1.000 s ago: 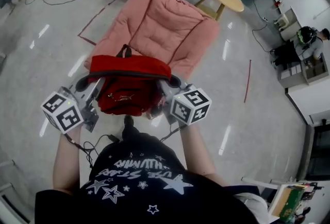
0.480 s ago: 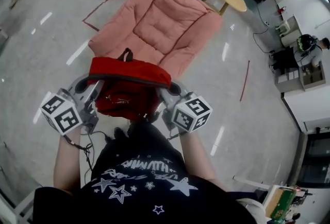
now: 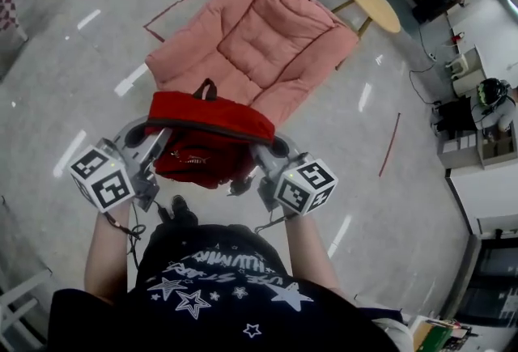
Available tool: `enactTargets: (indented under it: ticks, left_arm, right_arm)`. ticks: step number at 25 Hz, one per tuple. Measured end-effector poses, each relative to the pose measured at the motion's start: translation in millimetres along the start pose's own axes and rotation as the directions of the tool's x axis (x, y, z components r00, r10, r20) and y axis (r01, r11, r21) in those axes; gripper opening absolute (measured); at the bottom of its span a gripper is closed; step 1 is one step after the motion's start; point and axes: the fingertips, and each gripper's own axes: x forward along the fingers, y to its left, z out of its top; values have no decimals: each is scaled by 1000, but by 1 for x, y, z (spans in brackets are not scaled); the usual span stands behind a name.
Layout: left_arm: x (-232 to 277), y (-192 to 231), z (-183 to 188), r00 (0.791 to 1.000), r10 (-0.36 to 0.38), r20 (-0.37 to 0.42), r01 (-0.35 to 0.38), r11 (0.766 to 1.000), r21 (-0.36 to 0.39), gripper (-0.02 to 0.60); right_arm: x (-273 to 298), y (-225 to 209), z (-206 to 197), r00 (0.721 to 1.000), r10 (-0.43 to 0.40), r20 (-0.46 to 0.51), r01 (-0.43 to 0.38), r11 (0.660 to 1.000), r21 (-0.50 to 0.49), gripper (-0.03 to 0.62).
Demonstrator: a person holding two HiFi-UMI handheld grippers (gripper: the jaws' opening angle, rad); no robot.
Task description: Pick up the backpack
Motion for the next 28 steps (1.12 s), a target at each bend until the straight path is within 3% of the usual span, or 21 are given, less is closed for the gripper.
enactTargets:
  ticks: [8,14,20,25,28]
  left_arm:
    - [-2,-45,-32,993,107,52,-108,994,12,12]
    - [-11,-107,-47,984,155,83,-158,986,43,12]
    - [-25,-167,-83,975,201,94,-207,977,60,12]
    - [-24,-240,-136,968,227,104,-233,971,50,12]
    - [-25,-252,-147,968,232,90,-236,971,36,12]
  right_arm:
    - [-45,-6,-10,994,103,-30,-104,994,-45,11]
    - [-99,2,-6,985,169,-31,-170,984,-58,11]
    - [-160,15,-26,974,218,-62,-222,973,-69,11]
    - [-242,9,-50,968,241,-69,-246,966,-73,11]
    - [-256,8,-54,968,239,-72,-244,967,-74,11]
